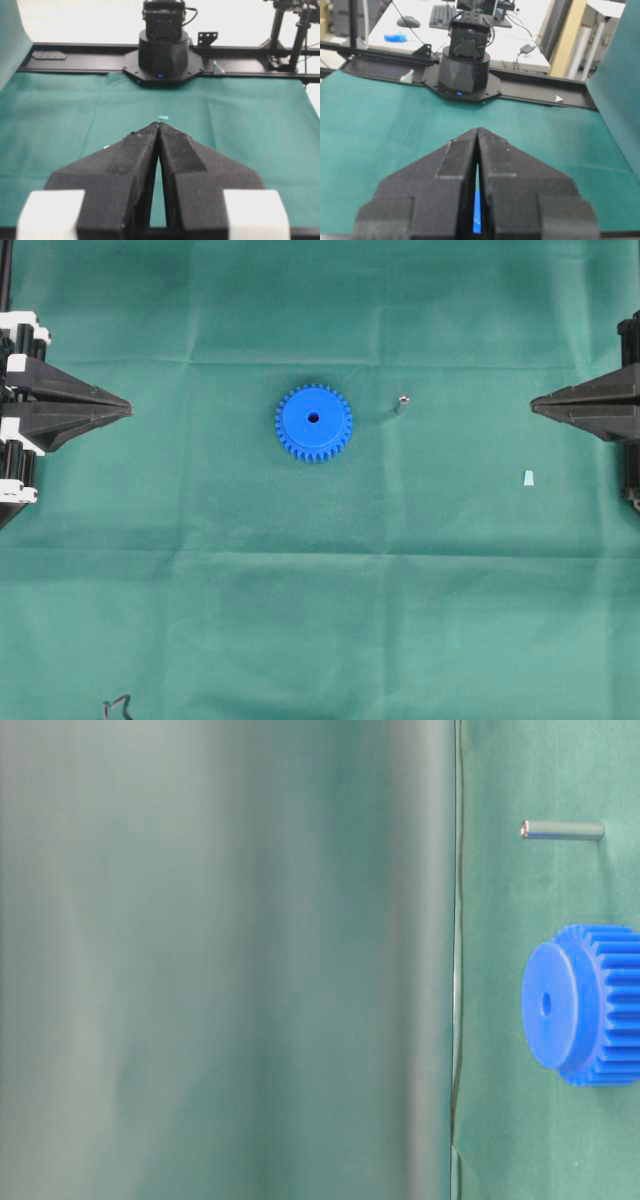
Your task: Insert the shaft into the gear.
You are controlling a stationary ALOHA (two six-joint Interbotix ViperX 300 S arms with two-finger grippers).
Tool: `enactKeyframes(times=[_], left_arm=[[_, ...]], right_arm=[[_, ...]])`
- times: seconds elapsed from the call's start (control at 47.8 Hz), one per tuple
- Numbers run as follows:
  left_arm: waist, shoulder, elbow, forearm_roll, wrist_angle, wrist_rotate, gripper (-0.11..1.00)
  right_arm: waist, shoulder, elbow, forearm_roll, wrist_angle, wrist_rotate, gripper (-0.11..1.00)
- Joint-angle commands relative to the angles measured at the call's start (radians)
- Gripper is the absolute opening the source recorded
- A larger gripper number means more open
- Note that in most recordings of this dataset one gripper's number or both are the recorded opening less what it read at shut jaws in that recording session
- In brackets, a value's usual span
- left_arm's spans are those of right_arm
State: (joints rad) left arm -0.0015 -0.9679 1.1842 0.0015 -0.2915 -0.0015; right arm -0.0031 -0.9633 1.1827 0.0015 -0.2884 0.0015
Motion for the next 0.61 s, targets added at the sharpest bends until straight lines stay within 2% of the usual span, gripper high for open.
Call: enactKeyframes(times=[0.0, 0.147, 0.314, 0.586], left_arm=[[0.008, 0.003, -0.043, 0.012, 0.017, -0.005, 0.00], [0.008, 0.002, -0.049, 0.012, 0.044, -0.005, 0.00], [0.008, 0.002, -0.048, 0.014, 0.048, -0.005, 0.00], [0.008, 0.002, -0.049, 0.014, 0.048, -0.005, 0.00]], right_arm=[[-0.005, 0.005, -0.032, 0.000, -0.009, -0.005, 0.02], [-0.021, 0.005, -0.049, 0.002, 0.017, -0.002, 0.02], [-0.075, 0.041, -0.080, 0.020, 0.049, 0.002, 0.02], [-0.164, 0.229, -0.129, 0.031, 0.058, 0.026, 0.03]])
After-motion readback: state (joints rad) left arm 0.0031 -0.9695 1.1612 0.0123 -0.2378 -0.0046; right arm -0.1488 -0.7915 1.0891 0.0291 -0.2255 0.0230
